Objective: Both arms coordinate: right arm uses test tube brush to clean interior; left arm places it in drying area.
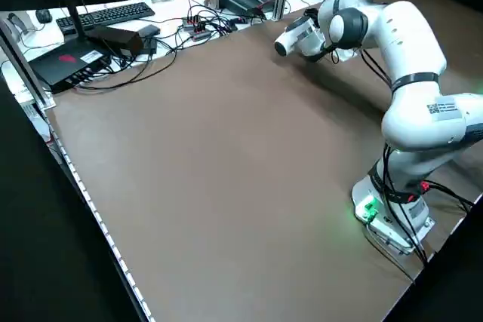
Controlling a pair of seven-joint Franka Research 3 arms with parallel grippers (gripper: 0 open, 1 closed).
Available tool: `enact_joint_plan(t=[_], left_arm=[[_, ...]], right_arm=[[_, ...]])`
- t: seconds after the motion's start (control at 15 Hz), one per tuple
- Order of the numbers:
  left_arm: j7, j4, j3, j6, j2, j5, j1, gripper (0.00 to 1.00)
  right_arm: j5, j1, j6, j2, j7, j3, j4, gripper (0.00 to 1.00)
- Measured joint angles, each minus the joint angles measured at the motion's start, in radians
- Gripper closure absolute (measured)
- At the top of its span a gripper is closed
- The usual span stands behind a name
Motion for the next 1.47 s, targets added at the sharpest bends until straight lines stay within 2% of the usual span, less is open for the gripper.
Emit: enact_joint_plan(t=[1.0,1.47], left_arm=[[0.015,0.008,0.000,0.001,0.013,-0.027,0.001,0.77],[0.068,0.012,0.000,0.004,0.016,-0.080,0.001,0.77]], right_arm=[[0.000,0.009,0.007,0.002,0.000,-0.004,0.000,0.00],[0.000,0.008,0.007,0.002,0.000,-0.004,0.000,0.00]])
